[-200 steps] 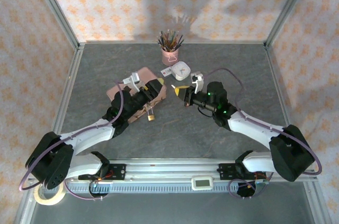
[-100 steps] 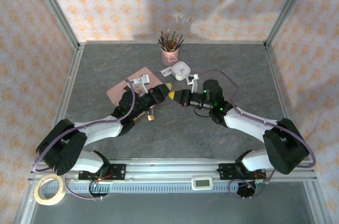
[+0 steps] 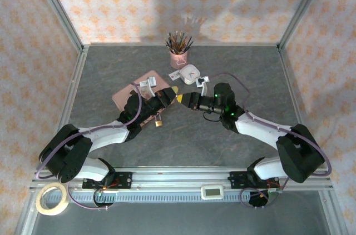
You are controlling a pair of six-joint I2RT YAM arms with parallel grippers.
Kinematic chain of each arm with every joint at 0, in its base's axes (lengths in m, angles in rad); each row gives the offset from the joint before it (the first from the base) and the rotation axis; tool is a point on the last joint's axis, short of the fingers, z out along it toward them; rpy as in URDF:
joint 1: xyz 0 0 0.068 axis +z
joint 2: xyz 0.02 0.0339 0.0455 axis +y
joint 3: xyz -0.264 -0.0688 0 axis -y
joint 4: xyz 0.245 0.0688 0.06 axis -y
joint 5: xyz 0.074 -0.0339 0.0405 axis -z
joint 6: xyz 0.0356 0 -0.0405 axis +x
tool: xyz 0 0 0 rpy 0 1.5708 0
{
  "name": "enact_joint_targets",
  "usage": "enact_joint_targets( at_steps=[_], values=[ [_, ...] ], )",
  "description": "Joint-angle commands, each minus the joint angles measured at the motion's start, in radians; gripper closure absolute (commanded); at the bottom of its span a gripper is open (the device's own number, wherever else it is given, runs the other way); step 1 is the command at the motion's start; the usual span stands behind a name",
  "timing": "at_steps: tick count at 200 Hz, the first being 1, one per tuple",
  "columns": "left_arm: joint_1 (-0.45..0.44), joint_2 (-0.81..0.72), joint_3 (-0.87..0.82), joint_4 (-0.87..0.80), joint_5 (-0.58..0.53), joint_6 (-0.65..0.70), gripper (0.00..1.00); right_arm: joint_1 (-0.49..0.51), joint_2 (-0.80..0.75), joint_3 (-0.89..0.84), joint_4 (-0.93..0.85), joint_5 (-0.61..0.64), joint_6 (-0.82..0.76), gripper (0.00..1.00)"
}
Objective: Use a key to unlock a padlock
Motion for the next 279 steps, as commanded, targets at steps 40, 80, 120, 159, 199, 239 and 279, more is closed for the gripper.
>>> enact_joint_targets(
  at_steps=[40, 80, 120, 159, 199, 239, 279],
  values=[
    [-0.014, 0.011, 0.037, 0.054, 0.066, -0.012, 1.00, 0.003, -0.004, -0.027, 0.129, 0.007, -0.021, 0.93],
    [-0.014, 0.011, 0.034, 0.054, 0.050, -0.020, 1.00, 0.003, -0.003, -0.043, 0.133, -0.004, -0.025, 1.00],
    [-0.014, -0.003, 0.013, 0.066, 0.019, -0.040, 1.00, -0.007, -0.022, -0.062, 0.119, 0.044, -0.028, 1.00],
    [-0.013, -0.023, 0.006, 0.053, 0.006, -0.036, 1.00, -0.007, -0.030, -0.068, 0.115, 0.037, -0.029, 0.77],
    [-0.014, -0.022, 0.005, 0.055, 0.002, -0.038, 1.00, -0.006, -0.033, -0.076, 0.129, 0.018, -0.020, 0.78],
    [-0.014, -0.019, 0.005, 0.058, -0.001, -0.042, 1.00, -0.006, -0.027, -0.083, 0.137, 0.006, -0.017, 0.79],
    [-0.014, -0.018, 0.005, 0.056, -0.007, -0.042, 1.00, -0.006, -0.028, -0.081, 0.139, -0.009, -0.015, 0.75]
  ],
)
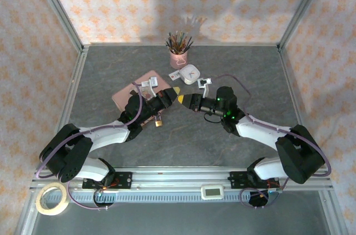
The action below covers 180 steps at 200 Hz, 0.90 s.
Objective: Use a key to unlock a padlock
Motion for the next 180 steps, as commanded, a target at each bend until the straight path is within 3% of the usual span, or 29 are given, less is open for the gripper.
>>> enact_joint_targets(
  at_steps=[1, 51, 180],
  values=[
    [-0.005, -0.023, -0.003, 0.053, -0.014, -0.007, 1.00, -0.004, -0.017, -0.017, 0.028, -0.027, -0.002, 0.75],
    [-0.006, -0.019, -0.001, 0.063, -0.007, -0.015, 1.00, -0.002, -0.025, -0.026, 0.034, -0.022, -0.001, 0.84],
    [-0.005, -0.006, -0.006, 0.084, 0.005, -0.030, 1.00, -0.002, 0.013, 0.007, 0.076, -0.027, 0.005, 0.82]
  ],
)
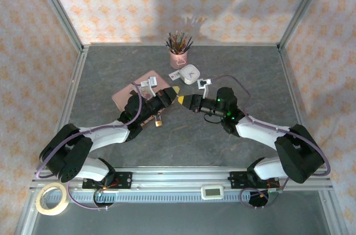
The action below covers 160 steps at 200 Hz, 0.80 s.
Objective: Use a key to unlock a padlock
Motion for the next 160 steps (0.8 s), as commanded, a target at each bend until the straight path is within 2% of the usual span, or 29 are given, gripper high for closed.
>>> enact_joint_targets(
  at_steps=[1, 27, 64, 78, 109, 132, 160],
  values=[
    [-0.006, -0.005, -0.005, 0.070, 0.009, -0.014, 1.00, -0.001, 0.008, 0.020, 0.039, -0.009, 0.000, 0.82],
    [-0.006, -0.001, -0.003, 0.073, 0.011, -0.018, 1.00, -0.002, 0.009, 0.022, 0.041, -0.008, 0.000, 0.79],
    [-0.006, -0.002, -0.002, 0.073, 0.010, -0.019, 1.00, -0.002, 0.011, 0.023, 0.039, -0.008, -0.006, 0.92],
    [-0.006, -0.002, 0.000, 0.074, 0.011, -0.022, 1.00, -0.002, 0.009, 0.022, 0.037, -0.005, -0.007, 0.91],
    [-0.007, 0.003, -0.005, 0.077, 0.013, -0.028, 1.00, -0.001, 0.006, 0.022, 0.046, 0.002, -0.007, 0.81],
    [-0.005, 0.006, -0.008, 0.083, 0.013, -0.033, 1.00, -0.001, 0.012, 0.033, 0.050, -0.002, -0.008, 0.81],
    [-0.006, 0.005, -0.006, 0.086, 0.012, -0.034, 1.00, -0.002, 0.019, 0.036, 0.053, -0.012, -0.009, 0.87]
  ],
)
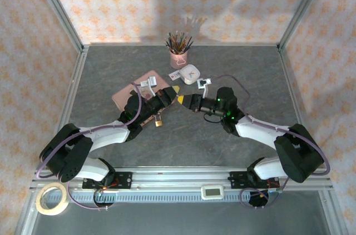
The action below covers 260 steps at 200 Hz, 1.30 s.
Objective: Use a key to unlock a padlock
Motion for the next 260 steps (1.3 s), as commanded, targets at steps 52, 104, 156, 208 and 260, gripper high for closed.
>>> enact_joint_targets(
  at_steps=[52, 104, 156, 208, 260],
  values=[
    [-0.006, 0.012, -0.010, 0.089, 0.016, -0.027, 1.00, -0.003, 0.004, 0.016, 0.049, 0.015, -0.022, 1.00],
    [0.079, -0.172, -0.028, -0.232, -0.050, 0.071, 0.37, -0.029, -0.021, 0.050, -0.233, 0.102, -0.233, 1.00],
    [0.020, -0.464, -0.127, -0.726, -0.252, 0.157, 0.44, -0.036, -0.031, 0.057, -0.454, 0.321, -0.320, 1.00],
    [-0.145, -0.491, -0.262, -0.839, -0.464, 0.065, 0.49, -0.019, -0.006, 0.031, -0.451, 0.338, -0.273, 1.00],
    [-0.156, -0.343, -0.251, -0.747, -0.613, 0.087, 0.53, 0.027, -0.046, -0.019, -0.411, 0.367, -0.219, 1.00]
  ],
)
